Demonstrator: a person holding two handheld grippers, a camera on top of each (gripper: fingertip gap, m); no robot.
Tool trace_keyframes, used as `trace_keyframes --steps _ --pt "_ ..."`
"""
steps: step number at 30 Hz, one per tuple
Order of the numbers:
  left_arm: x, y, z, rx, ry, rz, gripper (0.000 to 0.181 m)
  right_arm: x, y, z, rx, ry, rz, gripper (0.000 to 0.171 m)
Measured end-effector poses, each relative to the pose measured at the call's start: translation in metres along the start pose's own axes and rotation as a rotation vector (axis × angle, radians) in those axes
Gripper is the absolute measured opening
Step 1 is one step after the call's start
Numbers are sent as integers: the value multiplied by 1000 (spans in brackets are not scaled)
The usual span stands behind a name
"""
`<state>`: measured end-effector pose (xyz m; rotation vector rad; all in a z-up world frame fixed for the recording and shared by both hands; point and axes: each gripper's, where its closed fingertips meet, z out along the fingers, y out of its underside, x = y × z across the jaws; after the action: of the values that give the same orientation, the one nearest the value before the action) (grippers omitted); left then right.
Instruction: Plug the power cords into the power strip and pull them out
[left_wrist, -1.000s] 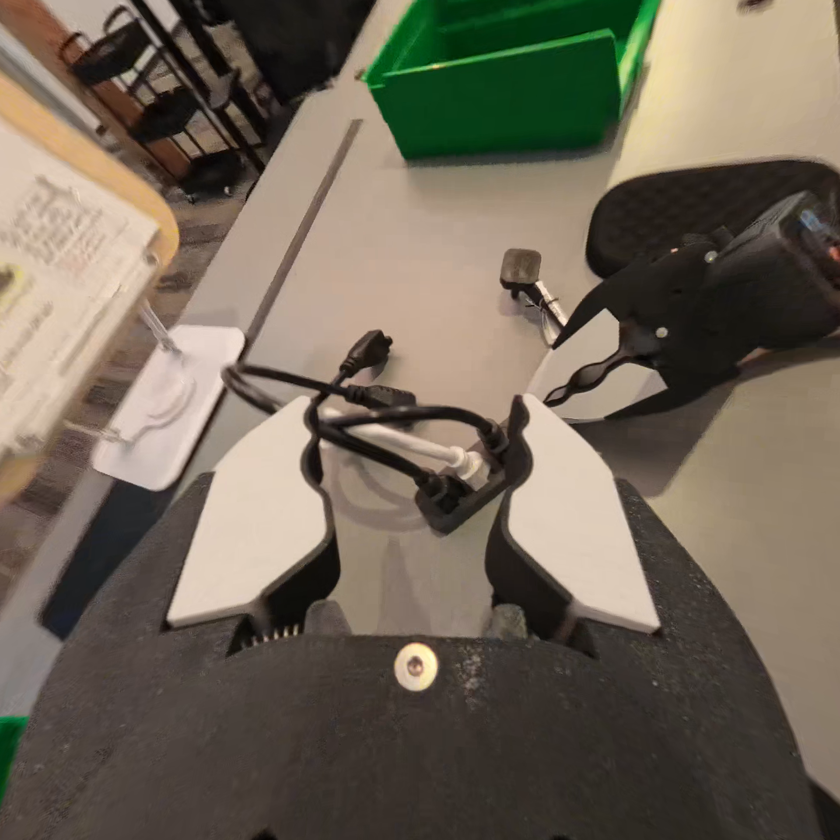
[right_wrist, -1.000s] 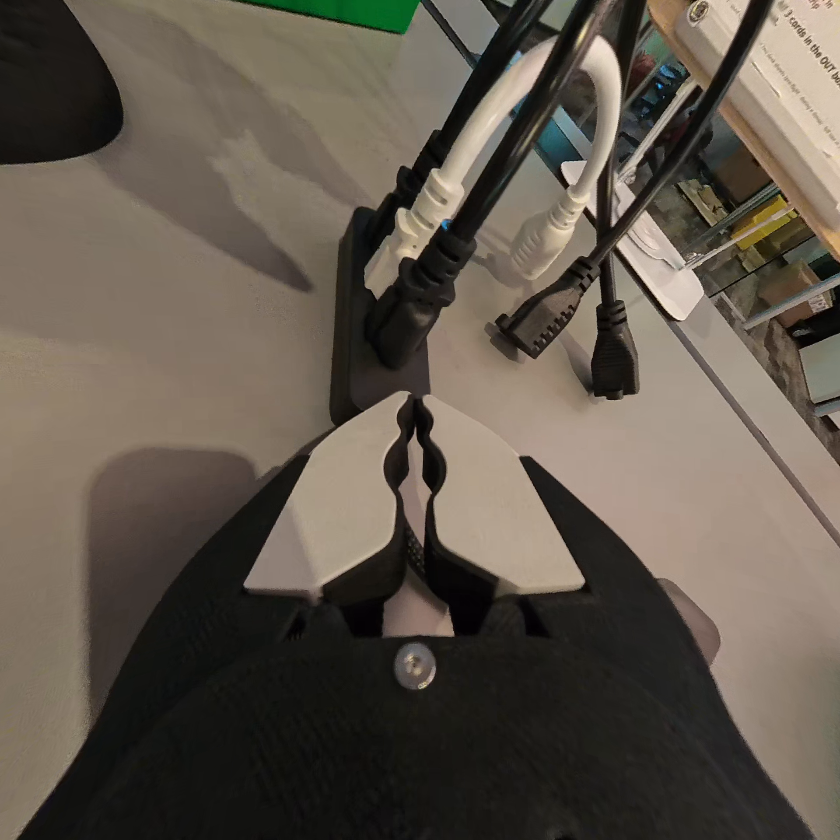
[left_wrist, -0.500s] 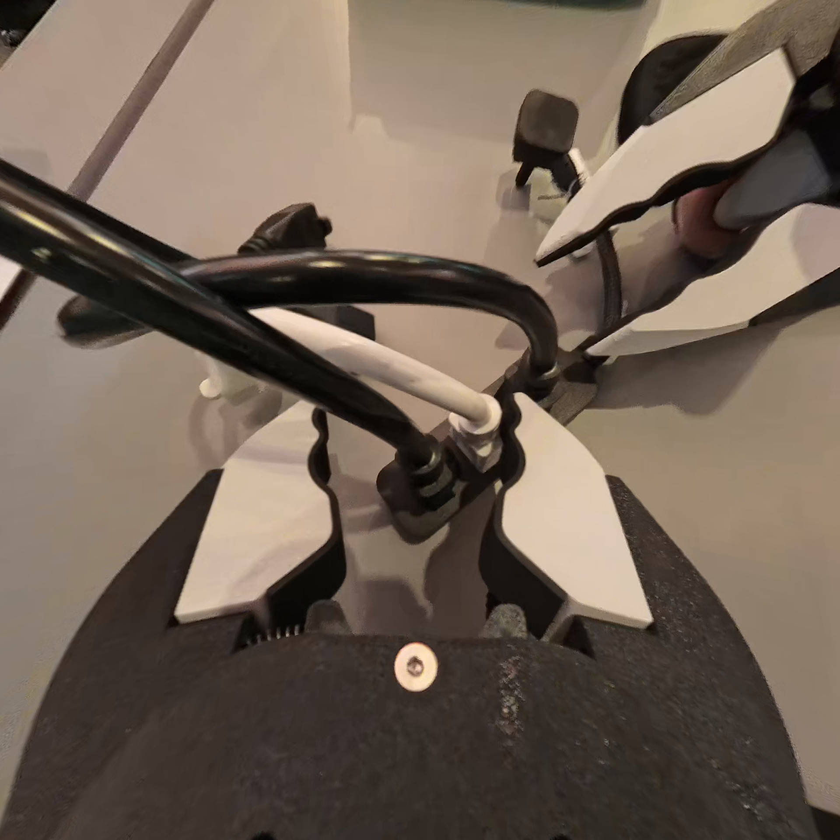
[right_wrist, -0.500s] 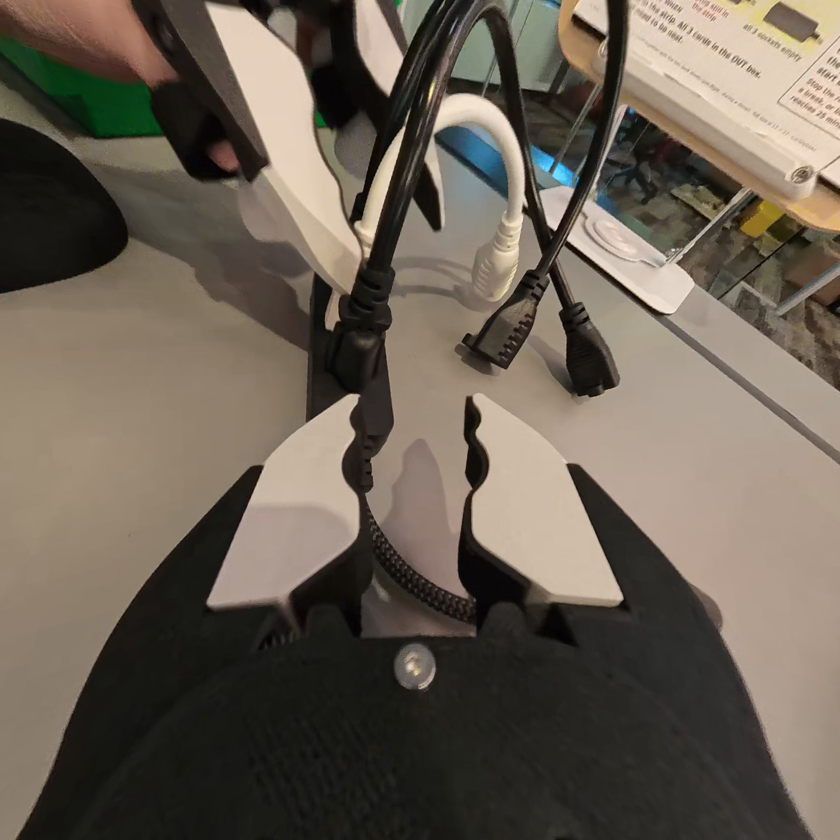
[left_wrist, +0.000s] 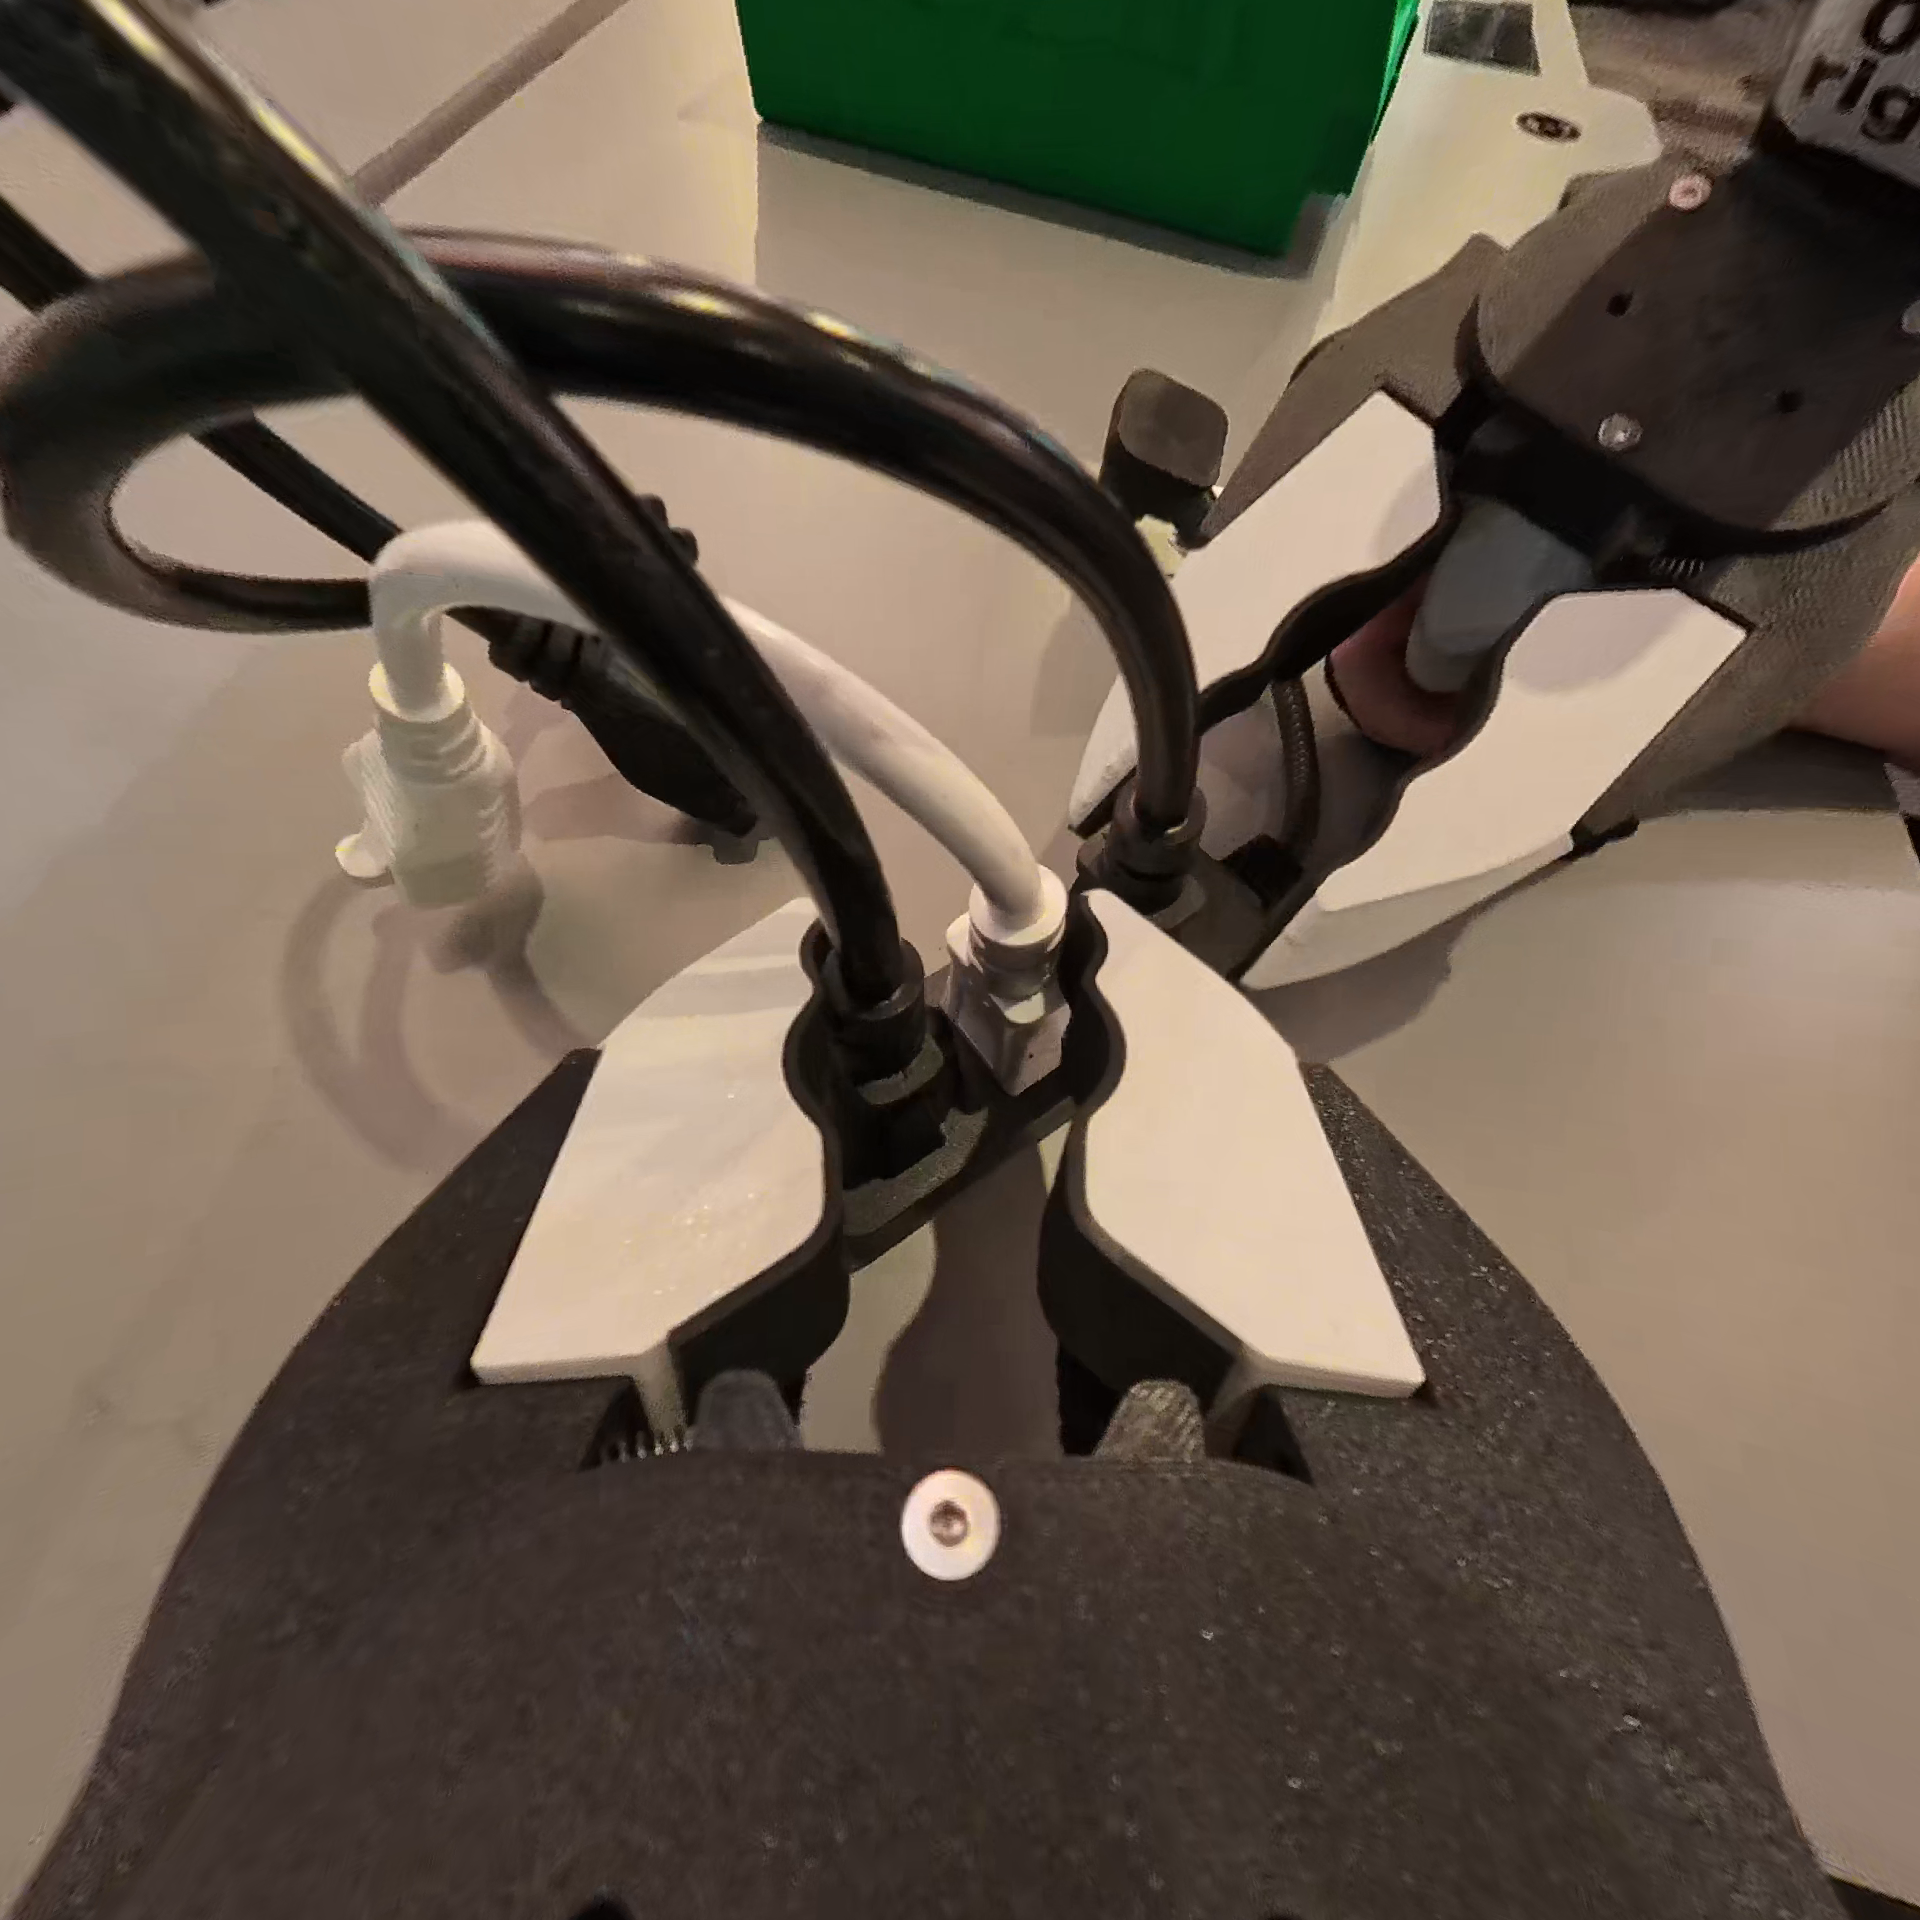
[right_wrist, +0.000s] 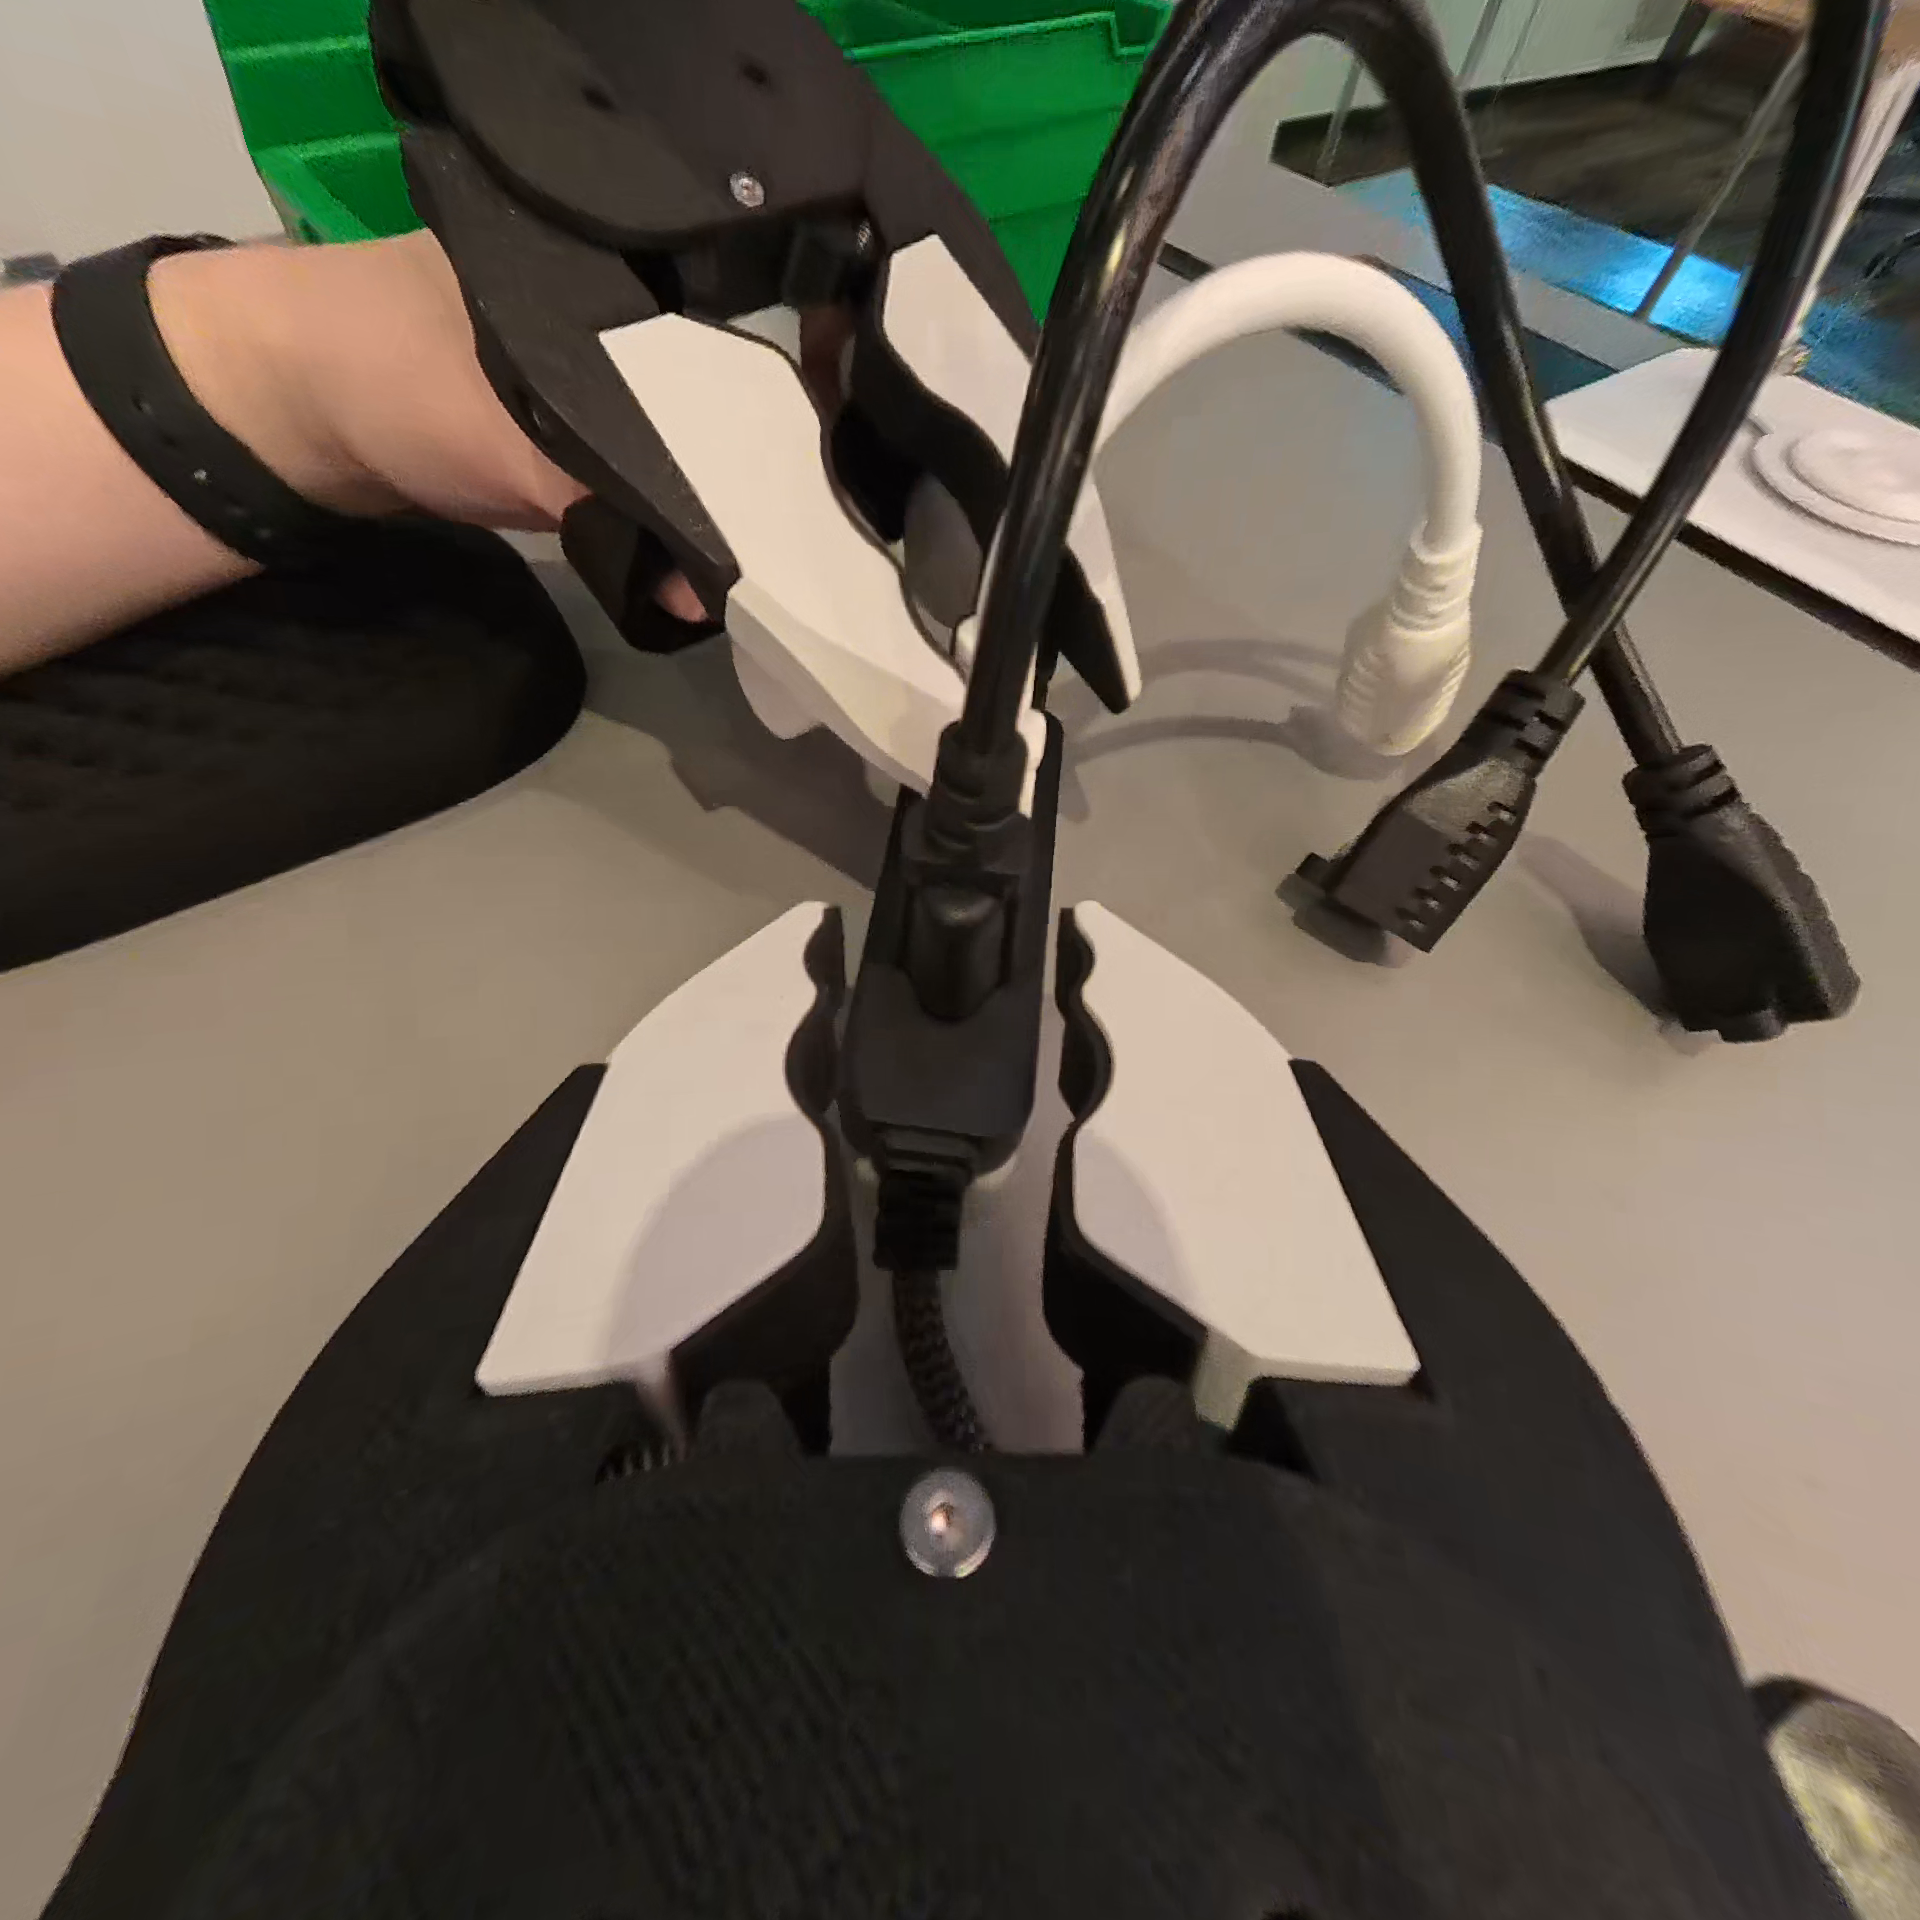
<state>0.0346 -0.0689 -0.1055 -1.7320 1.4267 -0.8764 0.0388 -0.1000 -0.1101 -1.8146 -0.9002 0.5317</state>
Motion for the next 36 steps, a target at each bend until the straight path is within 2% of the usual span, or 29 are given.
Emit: trace_keyframes --steps 2,4,6,18,24,30,36 --pt "-1 0 0 -5 3 -7 41 3 -2 5 -8 29 15 38" --pt "-1 -1 1 -9 -8 -1 41 5 -4 10 -9 39 40 27" --pt "-1 -1 1 -12 -9 -12 41 5 -10 11 26 35 90 25" --pt "2 0 0 -49 10 -12 41 4 -12 8 95 51 187 24" --pt "1 -6 -5 21 73 -121 40 3 -19 9 134 -82 462 24" --pt "-3 -10 -11 67 88 -138 41 3 -29 10 55 -103 541 25" --pt "-6 -2 -10 43 75 -111 61 -2 -21 10 28 -94 464 25"
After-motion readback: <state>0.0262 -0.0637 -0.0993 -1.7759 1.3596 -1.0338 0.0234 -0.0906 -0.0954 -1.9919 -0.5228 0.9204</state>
